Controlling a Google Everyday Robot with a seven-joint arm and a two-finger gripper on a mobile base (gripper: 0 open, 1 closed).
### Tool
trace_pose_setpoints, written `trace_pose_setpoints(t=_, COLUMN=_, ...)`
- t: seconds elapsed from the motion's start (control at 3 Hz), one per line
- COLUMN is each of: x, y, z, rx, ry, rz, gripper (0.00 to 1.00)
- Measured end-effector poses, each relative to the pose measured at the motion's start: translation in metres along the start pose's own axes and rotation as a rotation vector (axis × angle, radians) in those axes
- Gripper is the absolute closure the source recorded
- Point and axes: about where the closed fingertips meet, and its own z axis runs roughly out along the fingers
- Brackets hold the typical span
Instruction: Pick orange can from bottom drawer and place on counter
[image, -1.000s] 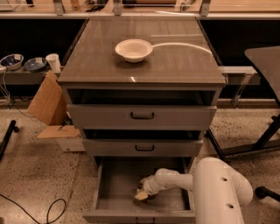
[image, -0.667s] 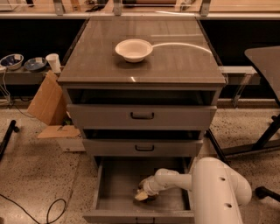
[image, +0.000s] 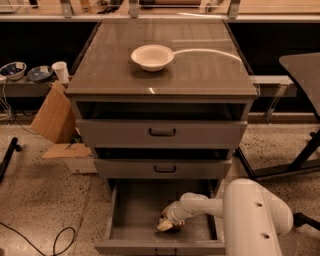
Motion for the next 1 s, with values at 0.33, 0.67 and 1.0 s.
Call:
trace_pose_setpoints(t=0.33, x=0.002, y=-0.007, z=-0.057, rx=0.069, ry=-0.010, rz=0.006, gripper=1.00)
trace_pose_setpoints(t=0.67, x=-0.004, y=-0.007, z=-0.119, rx=0.141, ry=-0.014, rz=-0.005, gripper=1.00)
trace_pose_setpoints(t=1.0, x=-0.016, y=0.005, z=-0.182, rx=0.197, ry=-0.022, rz=-0.010, gripper=1.00)
